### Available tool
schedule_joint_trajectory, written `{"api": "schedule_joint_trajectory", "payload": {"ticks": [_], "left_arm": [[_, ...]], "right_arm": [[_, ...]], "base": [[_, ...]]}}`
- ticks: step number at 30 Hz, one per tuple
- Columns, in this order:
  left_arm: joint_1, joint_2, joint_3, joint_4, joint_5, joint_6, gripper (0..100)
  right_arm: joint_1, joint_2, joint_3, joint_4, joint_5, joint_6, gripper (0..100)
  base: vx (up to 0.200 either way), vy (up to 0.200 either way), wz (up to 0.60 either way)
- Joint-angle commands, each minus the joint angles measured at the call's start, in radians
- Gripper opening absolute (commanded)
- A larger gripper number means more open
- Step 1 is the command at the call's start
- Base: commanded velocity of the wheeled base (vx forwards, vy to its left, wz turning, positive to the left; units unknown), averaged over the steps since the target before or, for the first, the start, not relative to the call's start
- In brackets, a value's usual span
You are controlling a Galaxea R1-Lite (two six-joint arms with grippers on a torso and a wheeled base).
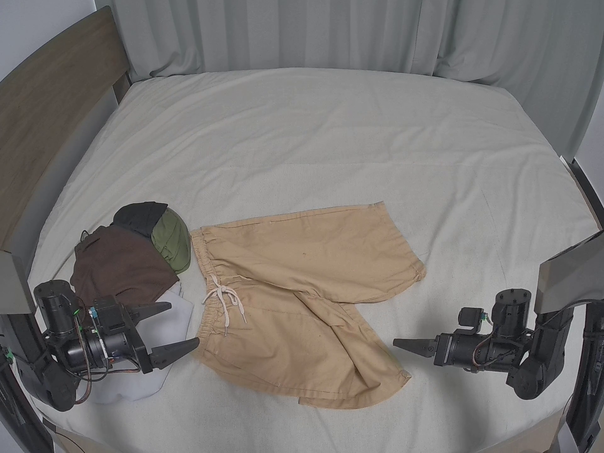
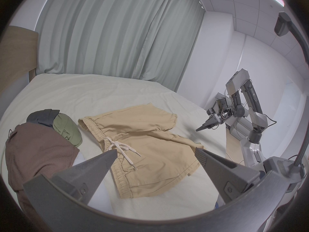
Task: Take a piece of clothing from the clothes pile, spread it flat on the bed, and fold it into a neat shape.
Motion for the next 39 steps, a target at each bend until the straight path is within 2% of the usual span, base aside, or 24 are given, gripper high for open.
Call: {"api": "schedule_joint_trajectory", "payload": {"ticks": [1,6,26,31,39], "left_arm": [[0.001,0.002,0.000,0.000,0.001,0.001,100],[0.001,0.002,-0.002,0.000,0.001,0.001,100],[-0.002,0.012,0.003,0.000,0.001,0.001,100],[-0.002,0.012,0.003,0.000,0.001,0.001,100],[-0.002,0.012,0.003,0.000,0.001,0.001,100]], "right_arm": [[0.001,0.048,0.017,0.000,0.001,-0.008,100],[0.001,0.075,0.036,0.000,-0.001,-0.042,100],[0.036,0.178,0.064,-0.001,-0.001,-0.045,100],[0.067,0.178,0.061,-0.001,-0.002,-0.032,100],[0.067,0.178,0.030,-0.001,-0.004,0.018,100]], "base": [[0.000,0.000,0.00],[0.000,0.000,0.00],[0.000,0.000,0.00],[0.000,0.000,0.00],[0.000,0.000,0.00]]}}
